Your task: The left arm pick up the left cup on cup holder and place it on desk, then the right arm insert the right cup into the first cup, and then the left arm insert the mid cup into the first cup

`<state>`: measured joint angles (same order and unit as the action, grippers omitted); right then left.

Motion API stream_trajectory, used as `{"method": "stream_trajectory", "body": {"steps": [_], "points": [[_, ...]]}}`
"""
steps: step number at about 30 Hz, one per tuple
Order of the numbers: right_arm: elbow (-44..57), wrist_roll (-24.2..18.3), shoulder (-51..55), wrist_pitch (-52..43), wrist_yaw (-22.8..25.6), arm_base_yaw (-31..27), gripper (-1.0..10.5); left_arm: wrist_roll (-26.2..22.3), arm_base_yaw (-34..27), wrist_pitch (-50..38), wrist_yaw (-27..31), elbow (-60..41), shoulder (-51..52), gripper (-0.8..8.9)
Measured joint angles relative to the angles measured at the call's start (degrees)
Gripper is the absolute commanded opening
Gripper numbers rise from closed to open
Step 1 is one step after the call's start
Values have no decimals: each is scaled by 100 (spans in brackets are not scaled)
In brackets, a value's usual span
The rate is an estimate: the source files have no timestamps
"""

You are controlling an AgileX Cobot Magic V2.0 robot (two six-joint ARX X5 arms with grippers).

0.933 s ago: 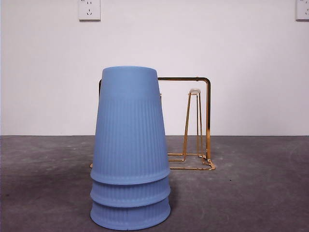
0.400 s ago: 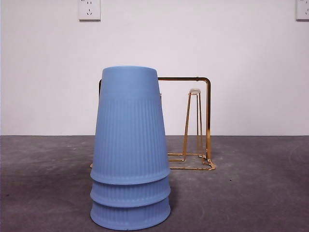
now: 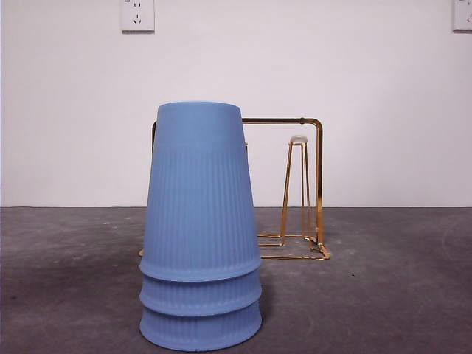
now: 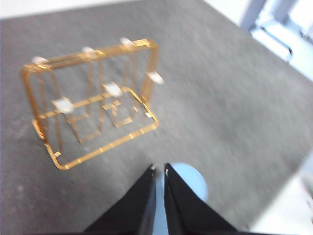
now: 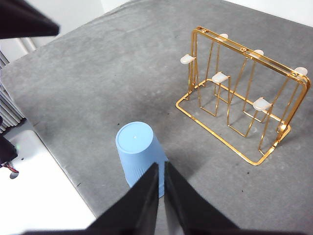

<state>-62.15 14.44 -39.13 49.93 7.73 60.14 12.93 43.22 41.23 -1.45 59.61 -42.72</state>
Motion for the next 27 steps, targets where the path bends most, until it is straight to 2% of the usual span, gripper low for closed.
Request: {"method": "stream_trajectory", "body": {"steps": [7, 10, 15, 20, 27], "points": [[0, 0, 0, -2, 0, 0, 15, -332, -1600, -1464, -138, -1821, 870, 23], [0, 0, 0, -2, 2, 0, 15, -494, -2455, -1829, -122, -2667, 1427, 23], [0, 0, 0, -2, 0, 0, 15, -579, -3506, -2288, -116, -3888, 2479, 23], [0, 0, 0, -2, 2, 0, 15, -597, -4024, -2420, 46, -4774, 3285, 23], [0, 0, 0, -2, 0, 0, 15, -597, -4188, -2677, 138, -5615, 4017, 23]]}}
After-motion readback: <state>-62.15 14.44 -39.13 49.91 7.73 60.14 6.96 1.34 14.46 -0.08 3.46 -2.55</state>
